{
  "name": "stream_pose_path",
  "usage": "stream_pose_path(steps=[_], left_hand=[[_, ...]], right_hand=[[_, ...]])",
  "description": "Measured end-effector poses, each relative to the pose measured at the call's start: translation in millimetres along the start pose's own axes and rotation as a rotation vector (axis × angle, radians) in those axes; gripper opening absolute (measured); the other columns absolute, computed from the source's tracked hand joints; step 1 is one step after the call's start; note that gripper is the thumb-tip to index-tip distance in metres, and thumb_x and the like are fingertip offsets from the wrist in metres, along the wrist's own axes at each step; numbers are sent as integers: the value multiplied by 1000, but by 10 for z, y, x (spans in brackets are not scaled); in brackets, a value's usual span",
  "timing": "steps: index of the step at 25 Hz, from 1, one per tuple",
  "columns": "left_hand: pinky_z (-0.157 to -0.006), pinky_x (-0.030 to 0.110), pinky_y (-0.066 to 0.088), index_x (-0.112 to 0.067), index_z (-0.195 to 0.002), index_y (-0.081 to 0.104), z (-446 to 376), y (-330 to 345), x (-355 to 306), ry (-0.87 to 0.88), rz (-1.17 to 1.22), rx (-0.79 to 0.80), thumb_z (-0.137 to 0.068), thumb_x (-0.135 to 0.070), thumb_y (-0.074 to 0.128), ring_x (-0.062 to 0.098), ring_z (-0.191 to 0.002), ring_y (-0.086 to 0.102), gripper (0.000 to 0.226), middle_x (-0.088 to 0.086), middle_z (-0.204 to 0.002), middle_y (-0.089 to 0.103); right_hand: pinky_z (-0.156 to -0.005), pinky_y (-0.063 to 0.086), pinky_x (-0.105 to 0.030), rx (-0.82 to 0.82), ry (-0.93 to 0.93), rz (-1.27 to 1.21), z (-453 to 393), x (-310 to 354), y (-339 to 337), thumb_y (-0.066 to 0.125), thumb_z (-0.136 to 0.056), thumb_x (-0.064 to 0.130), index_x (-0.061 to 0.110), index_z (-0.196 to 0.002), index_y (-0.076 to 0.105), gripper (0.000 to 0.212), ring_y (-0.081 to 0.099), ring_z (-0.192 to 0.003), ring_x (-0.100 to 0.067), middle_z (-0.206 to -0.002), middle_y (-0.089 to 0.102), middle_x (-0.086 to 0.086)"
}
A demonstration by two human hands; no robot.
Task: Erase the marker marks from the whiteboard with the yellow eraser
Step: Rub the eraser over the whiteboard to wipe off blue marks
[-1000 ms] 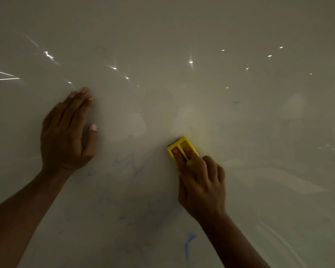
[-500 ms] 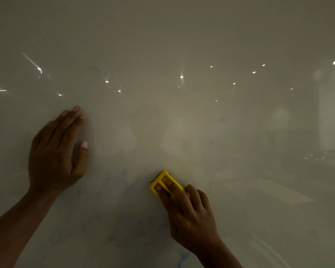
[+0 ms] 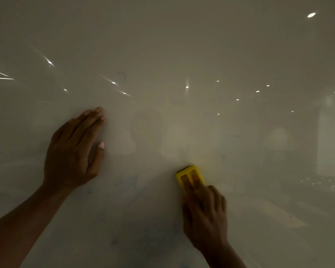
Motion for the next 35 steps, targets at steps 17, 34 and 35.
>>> stream_pose_path(steps=[17, 34, 35], left_hand=[[-115, 72, 49, 6, -158, 54, 42, -1, -24, -35, -8, 60, -108, -21, 43, 49, -150, 55, 57, 23, -166, 52], [-117, 74, 46, 11, -158, 51, 70, 4, -54, -61, 25, 116, -106, -17, 43, 52, -153, 50, 59, 28, -166, 50], [-117, 74, 46, 10, -158, 51, 76, 15, -47, -53, 31, 108, -107, -18, 43, 52, -153, 50, 59, 27, -167, 49]], right_hand=[[-96, 44, -46, 152, -420, 69, -76, 236, 72, 42, -99, 16, 28, -151, 56, 55, 56, -117, -37, -149, 53, -3], [-91, 46, -46, 14, -72, 96, 178, 190, 37, 54, -91, 11, 25, -152, 55, 63, 59, -111, -39, -152, 51, -4], [-92, 46, -46, 18, -74, 102, 239, 75, 20, 54, -91, 12, 26, -152, 56, 62, 59, -112, -39, -153, 51, -4]])
Point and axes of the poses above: each hand's wrist, its own z-axis away from the middle knuckle, its own y-axis out of the palm, x = y × z, the point moved 6 cm from there along -z, towards the middle knuckle
